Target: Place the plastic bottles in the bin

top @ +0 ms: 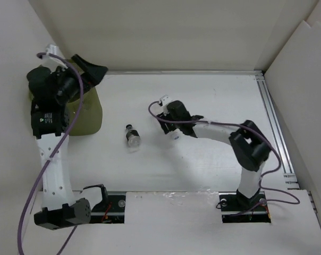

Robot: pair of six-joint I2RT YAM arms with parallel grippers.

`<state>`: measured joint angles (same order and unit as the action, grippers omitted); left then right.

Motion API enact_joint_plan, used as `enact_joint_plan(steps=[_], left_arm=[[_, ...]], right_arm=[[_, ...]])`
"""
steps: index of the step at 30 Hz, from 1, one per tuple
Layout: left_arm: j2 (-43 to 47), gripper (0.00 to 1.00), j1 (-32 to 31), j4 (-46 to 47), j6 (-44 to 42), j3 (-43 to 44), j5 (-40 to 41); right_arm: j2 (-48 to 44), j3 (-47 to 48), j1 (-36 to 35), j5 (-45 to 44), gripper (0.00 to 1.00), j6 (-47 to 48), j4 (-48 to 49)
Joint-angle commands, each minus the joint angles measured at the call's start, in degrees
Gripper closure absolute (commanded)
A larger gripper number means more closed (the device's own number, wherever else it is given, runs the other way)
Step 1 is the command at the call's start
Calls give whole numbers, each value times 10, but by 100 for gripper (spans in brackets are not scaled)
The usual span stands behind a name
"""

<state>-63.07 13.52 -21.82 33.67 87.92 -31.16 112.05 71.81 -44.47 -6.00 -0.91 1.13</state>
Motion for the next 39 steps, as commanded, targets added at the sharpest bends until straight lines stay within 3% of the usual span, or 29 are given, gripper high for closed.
enact_joint_plan(steps=[1, 6, 9, 16, 20, 26, 27, 28, 29, 30, 31, 32, 34, 39], left_arm=[[-13, 0, -84, 45, -26, -26, 0], [-62, 0, -234, 121, -11, -49, 9], [-102, 0, -316, 131, -11, -42, 14], [-140, 0, -427, 237, 19, -28, 27], [-145, 0, -475, 305, 19, -22, 33], [-151, 0, -487, 311, 19, -17, 68], [-151, 3, -487, 294, 19, -11, 75], [-156, 11, -487, 289, 13, -11, 83], [-156, 26, -487, 282, 13, -6, 88], [-156, 68, -487, 256, 5, 8, 105], [-156, 84, -487, 242, 0, 18, 144], [-156, 93, -487, 231, 0, 28, 165], [-150, 100, -455, 189, -7, 65, 202], [-132, 100, -325, 97, 10, 152, 314]], right_arm=[[-147, -26, 46, -31, 100, 39, 20], [-301, -33, 91, 33, 100, 105, 20], [-332, -28, 112, 138, 100, 146, 20], [-427, -64, 102, 263, 100, 152, 91], [-440, -59, 82, 284, 100, 153, 97], [-453, -78, 53, 299, 100, 153, 128], [-463, -83, 53, 299, 100, 153, 141], [-471, -84, 46, 299, 100, 153, 148], [-471, -84, 46, 293, 91, 153, 148], [-476, -89, 46, 293, 68, 153, 148], [-476, -89, 46, 287, 36, 153, 148], [-481, -95, 46, 280, 0, 153, 148], [-482, -110, 52, 280, 0, 159, 142], [-461, -163, 82, 273, 0, 165, 129]])
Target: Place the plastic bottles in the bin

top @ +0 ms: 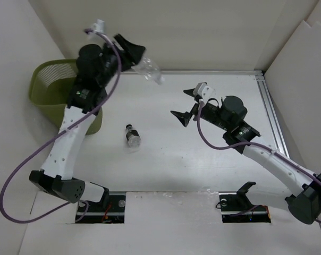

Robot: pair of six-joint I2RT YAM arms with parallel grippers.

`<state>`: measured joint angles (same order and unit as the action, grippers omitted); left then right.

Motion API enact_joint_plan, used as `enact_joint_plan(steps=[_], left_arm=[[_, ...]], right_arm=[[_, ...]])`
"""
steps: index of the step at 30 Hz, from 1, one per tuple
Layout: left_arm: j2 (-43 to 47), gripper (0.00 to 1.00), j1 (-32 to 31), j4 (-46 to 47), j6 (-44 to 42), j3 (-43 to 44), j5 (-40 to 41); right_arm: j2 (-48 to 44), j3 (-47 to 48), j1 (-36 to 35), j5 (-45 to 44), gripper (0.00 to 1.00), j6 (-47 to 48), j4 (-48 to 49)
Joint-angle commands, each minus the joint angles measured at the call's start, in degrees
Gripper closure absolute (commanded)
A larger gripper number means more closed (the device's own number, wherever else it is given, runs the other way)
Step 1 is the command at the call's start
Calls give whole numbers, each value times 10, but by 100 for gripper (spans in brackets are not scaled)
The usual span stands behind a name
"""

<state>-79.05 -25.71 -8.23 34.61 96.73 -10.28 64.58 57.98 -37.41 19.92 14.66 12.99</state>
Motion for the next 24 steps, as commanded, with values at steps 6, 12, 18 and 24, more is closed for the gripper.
enact_joint_plan(steps=[6, 12, 18, 24], left_arm=[[38, 100, 230, -147, -2, 120, 203], [-15, 100, 480, -245, 2, 151, 153], [-71, 87, 525, -254, -2, 164, 97], [-94, 0, 525, -235, -2, 130, 67]], right_arm=[[80, -53, -26, -43, 0, 28, 11], [133, -53, -95, -74, 0, 41, 11], [158, -48, -135, -81, 0, 53, 11], [164, -48, -167, -109, 0, 45, 11]])
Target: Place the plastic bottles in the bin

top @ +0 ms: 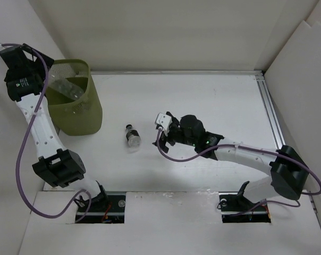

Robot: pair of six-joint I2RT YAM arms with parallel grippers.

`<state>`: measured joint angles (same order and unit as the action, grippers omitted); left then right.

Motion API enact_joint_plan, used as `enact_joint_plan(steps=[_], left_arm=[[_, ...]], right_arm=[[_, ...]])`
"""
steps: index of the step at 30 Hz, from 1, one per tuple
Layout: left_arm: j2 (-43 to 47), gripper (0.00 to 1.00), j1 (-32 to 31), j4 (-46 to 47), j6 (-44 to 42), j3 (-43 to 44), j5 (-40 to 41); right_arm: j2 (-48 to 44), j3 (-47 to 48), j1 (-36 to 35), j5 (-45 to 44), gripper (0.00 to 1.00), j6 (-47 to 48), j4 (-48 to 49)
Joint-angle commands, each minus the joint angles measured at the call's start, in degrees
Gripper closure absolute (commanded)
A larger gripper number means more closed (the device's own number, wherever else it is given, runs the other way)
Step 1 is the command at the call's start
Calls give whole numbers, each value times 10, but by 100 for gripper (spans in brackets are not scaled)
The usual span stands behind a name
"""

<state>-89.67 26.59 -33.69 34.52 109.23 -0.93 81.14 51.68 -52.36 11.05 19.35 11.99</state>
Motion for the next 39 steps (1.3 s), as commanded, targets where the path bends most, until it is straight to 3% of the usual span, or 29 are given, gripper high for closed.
enact_joint_plan(steps=[1, 7, 8, 9, 10, 12, 16, 20, 29, 33, 39], left_arm=[[13, 0, 2, 20, -1, -1, -32], [25, 0, -50, 7, -26, 39, -9], [25, 0, -74, -1, -40, 55, 13], [32, 0, -136, -11, -68, 70, 44], [43, 0, -169, -25, -79, 88, 115], [69, 0, -230, -33, -89, 88, 145], [132, 0, -230, -52, -89, 41, 99], [224, 0, -245, -22, -94, -66, 80], [259, 0, -257, -38, -99, -85, 48], [259, 0, -257, -38, -99, -90, 36], [269, 0, -262, -38, -104, -102, 36]], right_arm=[[6, 22, -18, -28, 0, -8, 21], [78, 91, -61, -118, 0, -72, 6], [95, 130, -61, -126, 0, -87, -7], [114, 152, -61, -132, 0, -122, -20], [153, 198, -61, -146, 0, -141, -51], [194, 251, -66, -158, 0, -169, -78], [294, 386, -77, -212, 0, -262, -205], [393, 483, -88, -246, 0, -307, -303], [434, 417, -93, -244, 0, -351, -253], [464, 411, -93, -220, 5, -338, -203], [478, 417, -93, -214, 1, -331, -203]])
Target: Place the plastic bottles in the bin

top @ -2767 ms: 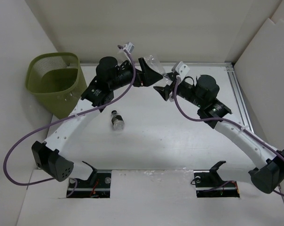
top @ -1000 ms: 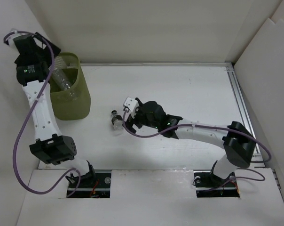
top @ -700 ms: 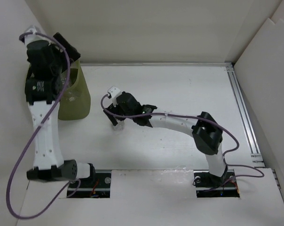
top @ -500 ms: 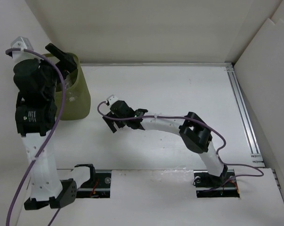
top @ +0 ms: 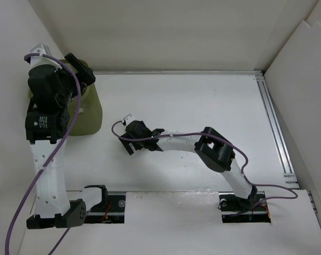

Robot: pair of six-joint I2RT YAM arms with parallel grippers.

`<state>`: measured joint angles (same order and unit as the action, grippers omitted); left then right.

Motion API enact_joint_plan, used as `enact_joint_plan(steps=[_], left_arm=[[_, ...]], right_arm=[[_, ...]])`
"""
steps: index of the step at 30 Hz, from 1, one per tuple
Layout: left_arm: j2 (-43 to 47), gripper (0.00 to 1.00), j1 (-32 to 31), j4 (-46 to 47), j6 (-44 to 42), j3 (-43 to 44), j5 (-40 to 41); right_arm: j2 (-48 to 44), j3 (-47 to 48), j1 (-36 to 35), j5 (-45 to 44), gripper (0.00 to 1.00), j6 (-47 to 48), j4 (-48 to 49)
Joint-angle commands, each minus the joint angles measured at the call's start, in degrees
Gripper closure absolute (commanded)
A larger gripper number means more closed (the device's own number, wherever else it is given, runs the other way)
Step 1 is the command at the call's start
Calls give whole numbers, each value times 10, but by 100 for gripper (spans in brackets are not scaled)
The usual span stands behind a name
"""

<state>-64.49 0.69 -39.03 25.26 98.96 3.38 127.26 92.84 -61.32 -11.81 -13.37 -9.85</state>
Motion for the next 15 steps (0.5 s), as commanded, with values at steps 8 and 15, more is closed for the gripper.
enact_joint_plan(steps=[8, 15], left_arm=[[17, 0, -3, 15, -12, 1, -19], [17, 0, -3, 33, -19, -20, -69]], right_arm=[[17, 4, 7, 23, 17, -10, 21], [-19, -49, 13, 6, 99, -16, 21]])
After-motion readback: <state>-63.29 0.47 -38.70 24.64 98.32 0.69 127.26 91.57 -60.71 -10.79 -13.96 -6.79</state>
